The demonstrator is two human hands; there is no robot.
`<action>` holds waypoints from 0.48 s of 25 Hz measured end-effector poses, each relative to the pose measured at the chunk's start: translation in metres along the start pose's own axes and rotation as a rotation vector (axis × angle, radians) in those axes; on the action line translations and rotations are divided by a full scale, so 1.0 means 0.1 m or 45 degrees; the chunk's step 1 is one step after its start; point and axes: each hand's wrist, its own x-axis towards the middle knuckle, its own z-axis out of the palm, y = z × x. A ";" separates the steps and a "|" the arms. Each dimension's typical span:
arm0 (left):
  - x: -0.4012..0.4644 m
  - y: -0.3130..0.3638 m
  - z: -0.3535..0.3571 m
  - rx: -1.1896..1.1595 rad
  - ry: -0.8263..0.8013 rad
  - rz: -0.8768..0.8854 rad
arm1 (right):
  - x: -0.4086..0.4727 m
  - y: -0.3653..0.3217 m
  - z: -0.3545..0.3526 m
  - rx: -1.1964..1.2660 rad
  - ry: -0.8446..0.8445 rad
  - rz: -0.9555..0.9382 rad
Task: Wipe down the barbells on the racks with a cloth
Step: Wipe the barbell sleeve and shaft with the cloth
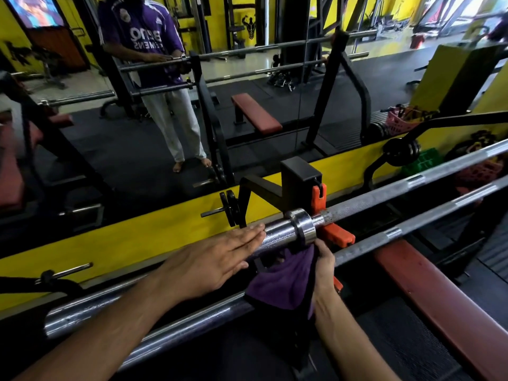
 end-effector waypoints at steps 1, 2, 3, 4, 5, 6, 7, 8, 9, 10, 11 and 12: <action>-0.01 0.00 0.01 0.020 0.019 -0.004 | -0.04 0.03 -0.06 0.010 -0.031 0.054; 0.00 -0.01 0.01 0.036 0.043 -0.011 | -0.16 0.03 -0.13 -0.010 -0.061 0.065; 0.00 -0.01 0.00 0.048 0.060 -0.016 | -0.22 0.05 -0.19 -0.007 -0.049 0.083; 0.00 0.01 -0.02 0.044 0.066 -0.016 | -0.37 0.05 -0.21 -0.024 -0.075 0.061; 0.00 0.01 -0.02 0.020 0.066 -0.009 | -0.44 0.06 -0.24 -0.047 -0.065 0.012; 0.00 0.01 -0.02 -0.030 0.041 -0.006 | -0.54 0.04 -0.24 -0.059 -0.082 -0.034; 0.01 0.00 -0.02 -0.083 -0.003 -0.007 | -0.65 -0.02 -0.20 -0.131 -0.076 -0.095; 0.01 0.00 -0.02 -0.115 -0.027 -0.004 | -0.72 -0.11 -0.17 -0.245 -0.028 -0.214; 0.00 0.00 -0.02 -0.128 -0.030 -0.004 | -0.82 -0.24 -0.10 -0.400 -0.019 -0.370; 0.00 0.00 -0.02 -0.130 -0.030 -0.003 | -0.91 -0.38 0.00 -0.497 -0.047 -0.559; 0.01 -0.01 -0.03 -0.130 -0.035 0.000 | -1.01 -0.53 0.17 -0.625 -0.135 -0.759; 0.01 0.00 -0.05 -0.131 -0.041 -0.003 | -1.00 -0.64 0.31 -0.857 -0.261 -0.960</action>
